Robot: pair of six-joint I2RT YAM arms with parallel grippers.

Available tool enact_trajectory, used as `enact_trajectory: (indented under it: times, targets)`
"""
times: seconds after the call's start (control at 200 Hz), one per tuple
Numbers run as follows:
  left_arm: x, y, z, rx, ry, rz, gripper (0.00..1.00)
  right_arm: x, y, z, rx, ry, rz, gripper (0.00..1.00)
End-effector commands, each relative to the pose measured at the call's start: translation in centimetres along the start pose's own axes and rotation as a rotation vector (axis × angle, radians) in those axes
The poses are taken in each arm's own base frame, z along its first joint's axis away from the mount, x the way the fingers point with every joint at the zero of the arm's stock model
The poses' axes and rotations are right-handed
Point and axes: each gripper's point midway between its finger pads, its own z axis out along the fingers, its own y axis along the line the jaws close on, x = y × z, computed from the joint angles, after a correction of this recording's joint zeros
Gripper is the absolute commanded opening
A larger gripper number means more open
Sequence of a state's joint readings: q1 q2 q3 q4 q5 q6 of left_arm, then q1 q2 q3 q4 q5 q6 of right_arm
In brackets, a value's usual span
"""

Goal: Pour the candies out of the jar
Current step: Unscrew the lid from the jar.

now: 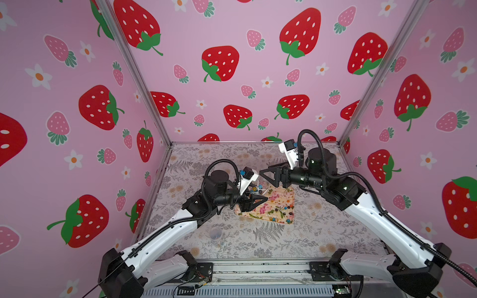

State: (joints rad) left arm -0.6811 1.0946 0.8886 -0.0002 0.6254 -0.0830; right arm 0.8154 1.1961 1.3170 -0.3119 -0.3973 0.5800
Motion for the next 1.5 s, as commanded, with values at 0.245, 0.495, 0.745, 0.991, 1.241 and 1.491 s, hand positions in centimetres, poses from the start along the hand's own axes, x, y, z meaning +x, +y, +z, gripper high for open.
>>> enact_trajectory:
  times: [0.245, 0.495, 0.745, 0.991, 1.241, 1.491]
  targets:
    - [-2.5, -2.8, -1.1, 0.102, -0.078, 0.057, 0.44, -1.5, 2.4, -1.0, -0.086, -0.021, -0.139, 0.47]
    - [-3.9, -5.9, -2.2, 0.251, -0.089, 0.056, 0.44, -3.0, 6.0, -2.1, -0.293, -0.015, -0.347, 0.46]
    - [-5.6, -7.9, -3.2, 0.346, -0.116, 0.072, 0.44, -3.8, 9.5, -3.4, -0.513, -0.023, -0.549, 0.45]
    - [-6.2, -8.0, -3.2, 0.343, -0.133, 0.082, 0.44, -4.1, 10.3, -3.4, -0.579, -0.019, -0.627, 0.46]
    - [-6.4, -7.3, -3.1, 0.287, -0.159, 0.093, 0.44, -3.4, 9.7, -3.0, -0.57, 0.014, -0.6, 0.49]
    - [-6.4, -6.4, -3.2, 0.223, -0.183, 0.095, 0.43, -3.5, 8.8, -3.5, -0.465, 0.001, -0.583, 0.79]
